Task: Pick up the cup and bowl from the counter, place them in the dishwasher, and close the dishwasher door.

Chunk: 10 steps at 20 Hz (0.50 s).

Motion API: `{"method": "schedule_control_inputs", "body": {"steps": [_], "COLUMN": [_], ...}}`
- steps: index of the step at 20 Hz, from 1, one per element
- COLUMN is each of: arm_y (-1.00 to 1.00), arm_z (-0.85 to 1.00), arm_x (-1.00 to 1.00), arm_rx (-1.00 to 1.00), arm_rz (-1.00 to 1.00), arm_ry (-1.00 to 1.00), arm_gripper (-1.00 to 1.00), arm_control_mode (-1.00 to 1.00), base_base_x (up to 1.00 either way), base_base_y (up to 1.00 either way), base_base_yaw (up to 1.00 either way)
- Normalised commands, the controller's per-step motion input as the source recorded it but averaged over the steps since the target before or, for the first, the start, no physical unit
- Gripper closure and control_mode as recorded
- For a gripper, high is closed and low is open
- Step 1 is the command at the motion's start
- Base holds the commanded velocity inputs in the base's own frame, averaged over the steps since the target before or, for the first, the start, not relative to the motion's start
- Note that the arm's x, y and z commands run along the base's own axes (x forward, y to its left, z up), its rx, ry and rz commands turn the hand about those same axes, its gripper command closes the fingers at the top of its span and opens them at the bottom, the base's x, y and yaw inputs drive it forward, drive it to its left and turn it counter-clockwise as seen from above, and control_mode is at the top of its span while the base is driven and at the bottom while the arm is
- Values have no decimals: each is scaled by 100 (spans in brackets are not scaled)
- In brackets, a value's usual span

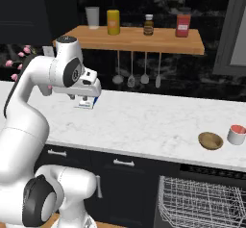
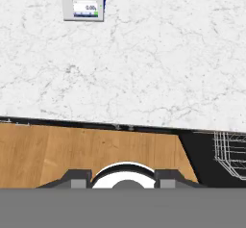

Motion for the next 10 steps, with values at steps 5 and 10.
{"method": "schedule_control_inputs", "body": {"steps": [5,10], "arm_y": [0,0], "arm_z": [0,0], "arm_x": [0,0], "arm_rx": [0,0], "arm_rz": [0,0], "arm_ry": [0,0], "arm_gripper": [-100,-100], "arm_control_mode": [100,100], "base_base_x": [-1,-1], "base_base_y": [2,8], "base_base_yaw": [0,-39]}}
